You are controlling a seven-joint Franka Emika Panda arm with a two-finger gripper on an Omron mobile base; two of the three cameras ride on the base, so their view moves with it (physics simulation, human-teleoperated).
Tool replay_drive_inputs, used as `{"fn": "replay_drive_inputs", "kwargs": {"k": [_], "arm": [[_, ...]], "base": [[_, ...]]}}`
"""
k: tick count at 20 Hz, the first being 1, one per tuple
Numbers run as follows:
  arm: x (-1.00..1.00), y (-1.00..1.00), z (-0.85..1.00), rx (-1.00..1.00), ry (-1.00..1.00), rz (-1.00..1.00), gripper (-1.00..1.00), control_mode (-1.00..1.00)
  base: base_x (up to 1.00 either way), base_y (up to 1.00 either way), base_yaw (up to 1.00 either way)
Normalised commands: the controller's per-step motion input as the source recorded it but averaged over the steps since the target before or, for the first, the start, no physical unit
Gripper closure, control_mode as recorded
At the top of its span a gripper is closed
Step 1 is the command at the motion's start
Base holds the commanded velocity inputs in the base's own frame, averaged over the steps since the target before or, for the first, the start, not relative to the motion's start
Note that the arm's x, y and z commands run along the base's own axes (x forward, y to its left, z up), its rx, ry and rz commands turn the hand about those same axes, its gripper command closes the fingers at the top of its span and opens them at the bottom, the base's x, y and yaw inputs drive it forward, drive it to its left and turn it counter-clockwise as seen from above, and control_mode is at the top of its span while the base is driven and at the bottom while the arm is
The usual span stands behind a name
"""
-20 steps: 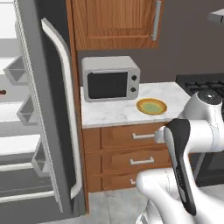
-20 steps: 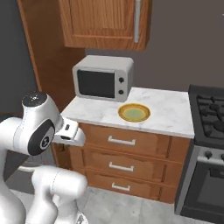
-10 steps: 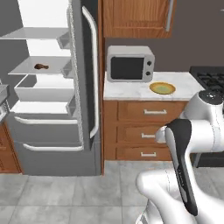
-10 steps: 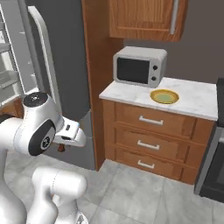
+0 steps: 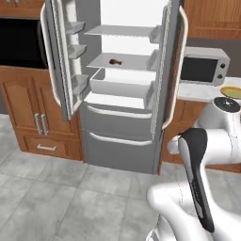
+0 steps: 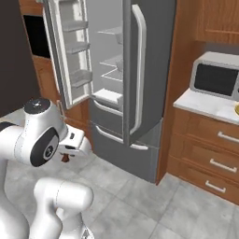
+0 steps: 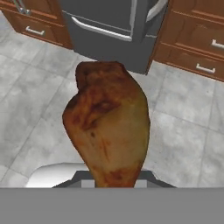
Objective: Place the chicken drumstick on the counter behind the older chicken drumstick on the same shelf of the fridge to maintain FIFO order. Close the fridge door when finished.
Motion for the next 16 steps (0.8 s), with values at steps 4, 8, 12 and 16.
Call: {"fn": "replay_drive_inputs", "kwargs": {"k": [4, 8, 12, 16], "arm": [[0.0, 0.0, 0.0, 0.0, 0.0, 0.0, 1.0, 1.0], [0.0, 0.0, 0.0, 0.0, 0.0, 0.0, 1.0, 1.0], [0.0, 0.0, 0.0, 0.0, 0.0, 0.0, 1.0, 1.0], [0.0, 0.0, 0.0, 0.0, 0.0, 0.0, 1.0, 1.0]], "base": [[0.49, 0.75, 0.04], [0.73, 0.74, -0.08], [0.83, 0.47, -0.25], [0.78, 0.16, -0.3]]}}
